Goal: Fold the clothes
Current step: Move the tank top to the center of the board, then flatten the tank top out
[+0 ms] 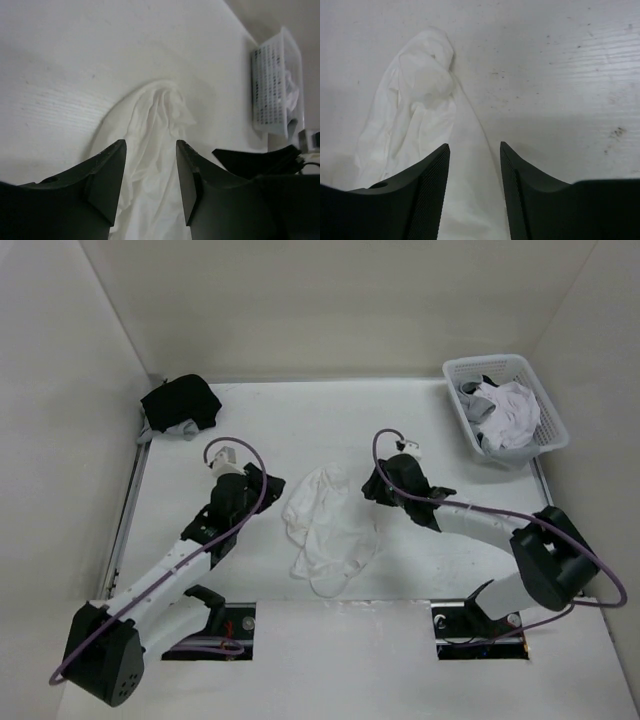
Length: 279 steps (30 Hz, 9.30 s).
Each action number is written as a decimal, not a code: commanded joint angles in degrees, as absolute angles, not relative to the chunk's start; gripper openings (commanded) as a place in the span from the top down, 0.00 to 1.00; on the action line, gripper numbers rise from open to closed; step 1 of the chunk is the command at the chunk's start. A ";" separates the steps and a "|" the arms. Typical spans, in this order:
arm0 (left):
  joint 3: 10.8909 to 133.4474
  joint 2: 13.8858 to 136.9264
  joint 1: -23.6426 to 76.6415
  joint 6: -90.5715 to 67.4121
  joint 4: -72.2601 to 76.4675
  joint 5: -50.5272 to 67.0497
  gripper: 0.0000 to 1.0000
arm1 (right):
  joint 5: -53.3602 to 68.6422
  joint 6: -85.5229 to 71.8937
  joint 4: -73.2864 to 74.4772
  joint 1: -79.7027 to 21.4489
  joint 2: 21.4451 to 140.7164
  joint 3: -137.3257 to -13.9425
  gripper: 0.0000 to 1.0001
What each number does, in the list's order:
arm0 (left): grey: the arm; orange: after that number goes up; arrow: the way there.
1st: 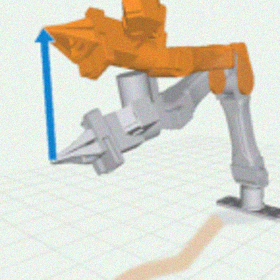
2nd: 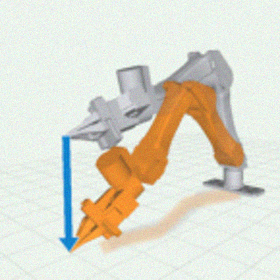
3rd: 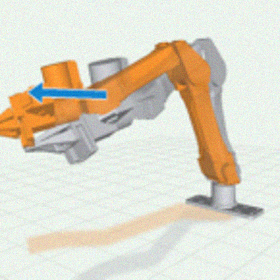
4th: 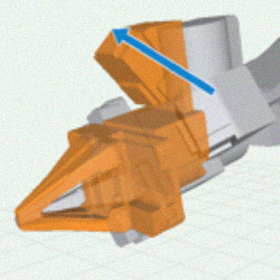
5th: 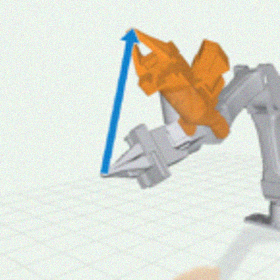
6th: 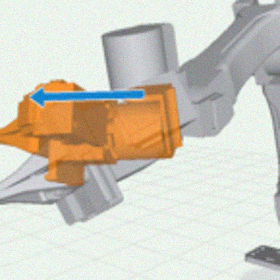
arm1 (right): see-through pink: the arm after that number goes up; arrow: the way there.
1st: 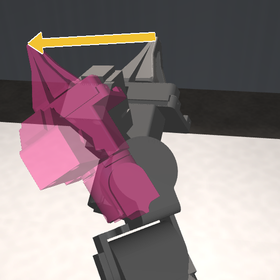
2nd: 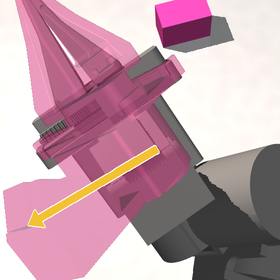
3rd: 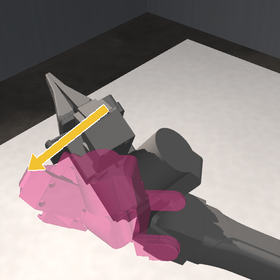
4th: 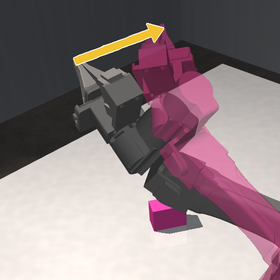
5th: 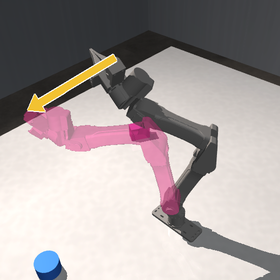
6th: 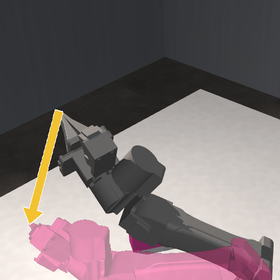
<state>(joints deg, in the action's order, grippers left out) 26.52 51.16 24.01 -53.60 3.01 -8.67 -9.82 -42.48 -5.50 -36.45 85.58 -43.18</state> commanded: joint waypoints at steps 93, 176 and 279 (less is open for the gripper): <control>50.40 87.58 18.76 -45.81 7.38 -21.44 0.71 | -18.19 -40.26 -5.53 -41.97 85.17 -48.43 0.79; 70.06 97.83 27.03 -34.27 2.46 -25.84 1.00 | -5.01 -45.61 -17.22 -23.34 106.52 -58.88 0.47; 96.80 84.84 15.86 -49.93 -7.48 -2.62 0.99 | -7.12 -18.81 11.25 -25.79 84.03 -105.13 0.96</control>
<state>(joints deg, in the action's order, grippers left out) 97.19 93.14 15.49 -52.84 -10.28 0.62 -8.64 -21.58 11.55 -25.04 89.17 -101.73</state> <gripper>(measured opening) 0.043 0.038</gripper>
